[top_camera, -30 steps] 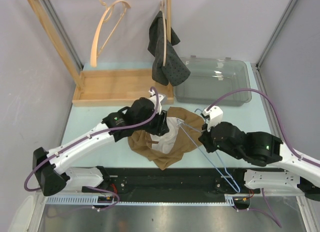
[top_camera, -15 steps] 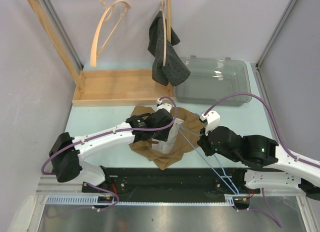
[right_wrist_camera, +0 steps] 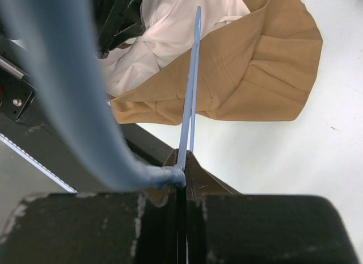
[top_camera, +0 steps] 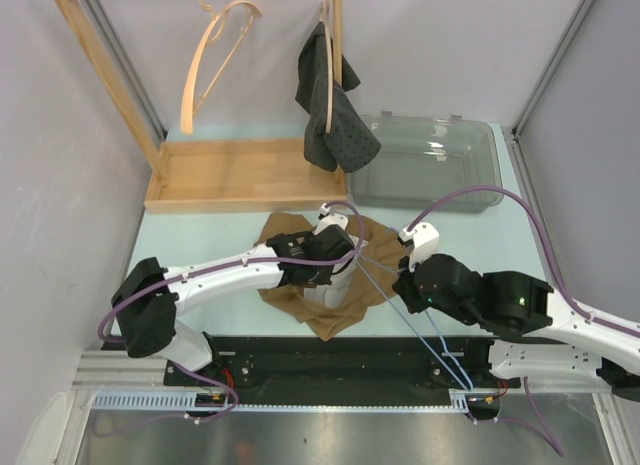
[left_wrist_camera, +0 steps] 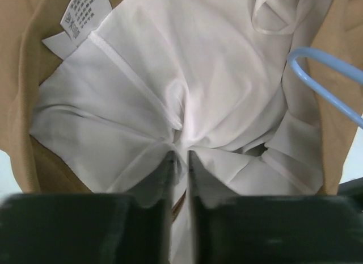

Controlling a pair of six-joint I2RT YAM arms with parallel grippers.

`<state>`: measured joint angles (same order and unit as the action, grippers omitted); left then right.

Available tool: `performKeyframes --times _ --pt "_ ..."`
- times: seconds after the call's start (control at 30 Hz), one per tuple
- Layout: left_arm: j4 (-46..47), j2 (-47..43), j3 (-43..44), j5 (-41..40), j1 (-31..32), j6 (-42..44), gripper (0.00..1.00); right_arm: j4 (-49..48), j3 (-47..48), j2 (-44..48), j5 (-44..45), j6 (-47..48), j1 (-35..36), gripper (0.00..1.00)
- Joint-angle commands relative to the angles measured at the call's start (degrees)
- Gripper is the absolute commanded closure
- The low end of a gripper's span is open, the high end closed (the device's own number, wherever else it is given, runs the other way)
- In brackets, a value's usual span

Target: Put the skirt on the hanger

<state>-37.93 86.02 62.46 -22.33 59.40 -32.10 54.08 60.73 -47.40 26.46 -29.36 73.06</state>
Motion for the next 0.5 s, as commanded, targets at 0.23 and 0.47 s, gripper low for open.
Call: performKeyframes --times 0.23,0.47 --pt "-1.4 -1.8 0.6 -2.1 0.5 0.9 1.0 -2.4 -0.6 0.0 0.0 -1.4 0.6 1.0" --pt "-4.4 -7.0 3.6 -3.7 0.3 1.0 1.0 -4.3 -2.7 1.2 0.3 -1.0 4.1 1.0"
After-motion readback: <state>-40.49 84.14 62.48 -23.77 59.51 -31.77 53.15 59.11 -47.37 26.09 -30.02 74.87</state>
